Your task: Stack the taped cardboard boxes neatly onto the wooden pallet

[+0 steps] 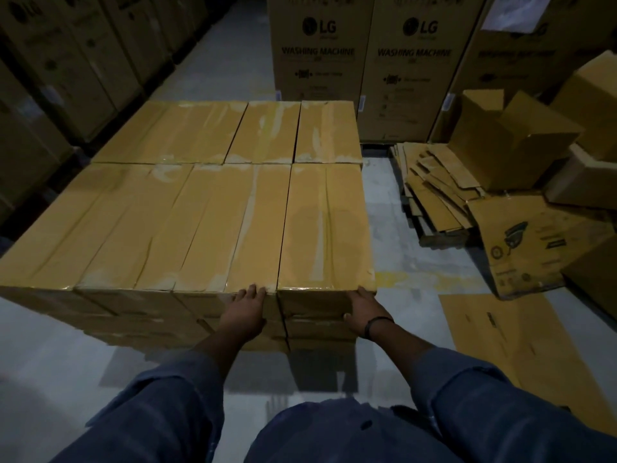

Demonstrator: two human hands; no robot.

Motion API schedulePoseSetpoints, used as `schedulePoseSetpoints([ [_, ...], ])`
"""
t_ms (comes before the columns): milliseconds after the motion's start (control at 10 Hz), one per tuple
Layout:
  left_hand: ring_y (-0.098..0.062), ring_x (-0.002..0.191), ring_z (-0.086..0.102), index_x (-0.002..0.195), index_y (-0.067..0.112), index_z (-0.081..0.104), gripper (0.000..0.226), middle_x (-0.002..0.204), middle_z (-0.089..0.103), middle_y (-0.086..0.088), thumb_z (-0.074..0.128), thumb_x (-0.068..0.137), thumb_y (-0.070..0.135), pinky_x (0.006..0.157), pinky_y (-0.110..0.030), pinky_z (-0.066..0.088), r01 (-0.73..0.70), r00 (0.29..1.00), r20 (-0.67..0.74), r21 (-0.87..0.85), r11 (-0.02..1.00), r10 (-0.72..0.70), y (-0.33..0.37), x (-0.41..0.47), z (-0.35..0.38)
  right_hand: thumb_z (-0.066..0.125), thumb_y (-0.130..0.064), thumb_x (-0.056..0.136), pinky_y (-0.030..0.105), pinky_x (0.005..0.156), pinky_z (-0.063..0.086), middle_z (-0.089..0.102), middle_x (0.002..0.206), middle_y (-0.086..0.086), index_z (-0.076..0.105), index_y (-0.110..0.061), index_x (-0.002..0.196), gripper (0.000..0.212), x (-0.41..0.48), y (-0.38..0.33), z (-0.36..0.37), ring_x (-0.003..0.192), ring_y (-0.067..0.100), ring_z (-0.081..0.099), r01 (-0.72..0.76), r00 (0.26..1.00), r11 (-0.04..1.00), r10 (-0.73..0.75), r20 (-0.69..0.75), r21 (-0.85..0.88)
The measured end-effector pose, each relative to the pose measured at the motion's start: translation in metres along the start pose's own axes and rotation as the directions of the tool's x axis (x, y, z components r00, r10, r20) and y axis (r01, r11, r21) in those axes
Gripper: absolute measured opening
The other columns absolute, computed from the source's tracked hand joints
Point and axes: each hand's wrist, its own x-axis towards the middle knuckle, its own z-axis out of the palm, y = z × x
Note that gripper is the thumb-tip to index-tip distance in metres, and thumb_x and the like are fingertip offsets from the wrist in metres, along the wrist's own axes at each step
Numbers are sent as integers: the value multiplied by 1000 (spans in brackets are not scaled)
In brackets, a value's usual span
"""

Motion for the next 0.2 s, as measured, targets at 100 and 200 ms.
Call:
schedulePoseSetpoints([
  [100,-33,155,22,164,20,15,85,171,15,-11,66,98,39,124,-53,26,6,1000,-12,-21,1000,-6,-5,0,-1,57,-30,100,45,122,28,9,170,12,27,-17,159,68,-6,-5,-1,156,31,13,-3,1000,1000,3,-28,20],
  [200,-33,155,23,163,21,15,85,171,15,-10,65,98,40,124,-54,26,-2,999,-34,-1,1000,2,-12,1,-8,56,-30,101,43,124,24,8,170,11,25,-16,160,68,-14,-14,-7,157,29,10,29,998,1000,-29,-51,7],
])
